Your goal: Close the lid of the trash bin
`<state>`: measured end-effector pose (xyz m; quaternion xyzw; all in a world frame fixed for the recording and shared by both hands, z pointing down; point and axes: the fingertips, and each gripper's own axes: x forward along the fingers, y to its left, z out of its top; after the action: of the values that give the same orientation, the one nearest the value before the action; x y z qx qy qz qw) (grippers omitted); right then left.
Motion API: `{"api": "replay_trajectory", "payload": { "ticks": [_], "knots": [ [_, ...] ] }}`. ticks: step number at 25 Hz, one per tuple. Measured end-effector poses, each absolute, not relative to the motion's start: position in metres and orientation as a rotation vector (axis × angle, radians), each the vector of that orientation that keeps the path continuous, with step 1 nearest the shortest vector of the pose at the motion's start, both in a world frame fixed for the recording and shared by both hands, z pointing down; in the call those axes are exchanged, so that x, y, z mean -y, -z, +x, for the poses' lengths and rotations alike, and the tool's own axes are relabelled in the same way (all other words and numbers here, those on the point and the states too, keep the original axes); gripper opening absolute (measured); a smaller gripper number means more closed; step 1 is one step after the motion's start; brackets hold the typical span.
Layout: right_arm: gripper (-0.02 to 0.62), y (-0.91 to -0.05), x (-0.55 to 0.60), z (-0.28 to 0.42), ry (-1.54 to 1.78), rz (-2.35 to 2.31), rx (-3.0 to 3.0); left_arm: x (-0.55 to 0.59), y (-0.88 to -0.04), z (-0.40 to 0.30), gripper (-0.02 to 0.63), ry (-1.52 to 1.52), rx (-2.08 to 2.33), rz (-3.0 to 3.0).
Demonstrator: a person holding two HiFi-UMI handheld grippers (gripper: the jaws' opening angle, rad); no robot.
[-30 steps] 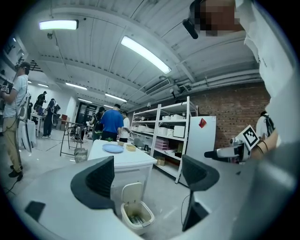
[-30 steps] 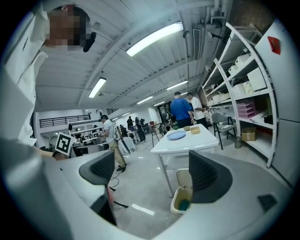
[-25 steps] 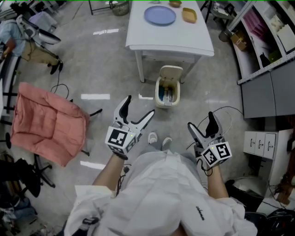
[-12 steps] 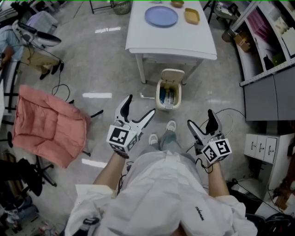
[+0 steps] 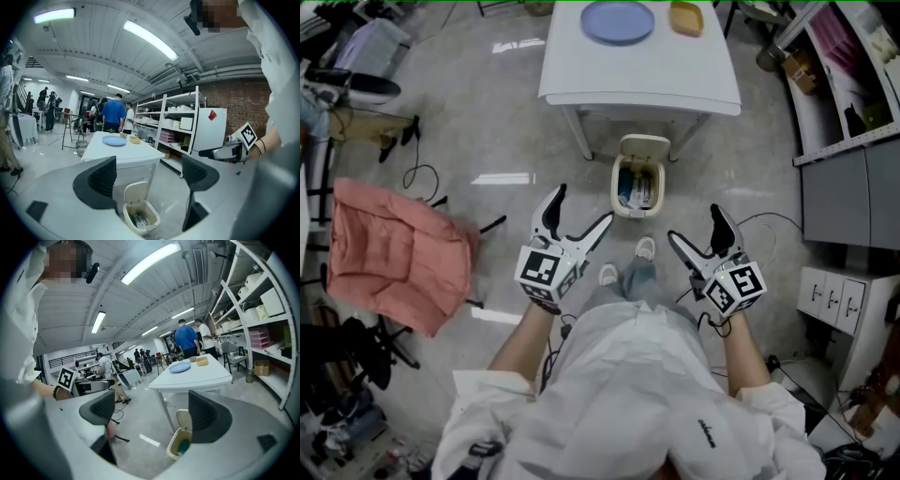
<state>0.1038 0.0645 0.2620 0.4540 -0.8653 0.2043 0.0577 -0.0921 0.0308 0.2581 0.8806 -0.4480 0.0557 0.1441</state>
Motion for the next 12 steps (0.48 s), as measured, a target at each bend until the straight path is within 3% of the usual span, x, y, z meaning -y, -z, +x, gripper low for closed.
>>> {"api": "replay_trajectory", "payload": {
  "ticks": [12],
  "knots": [
    [0.502, -0.308, 0.02, 0.147, -0.692, 1.225, 2.652, 0.038, -0.294, -0.033, 0.442, -0.265, 1.326, 2.483]
  ]
}}
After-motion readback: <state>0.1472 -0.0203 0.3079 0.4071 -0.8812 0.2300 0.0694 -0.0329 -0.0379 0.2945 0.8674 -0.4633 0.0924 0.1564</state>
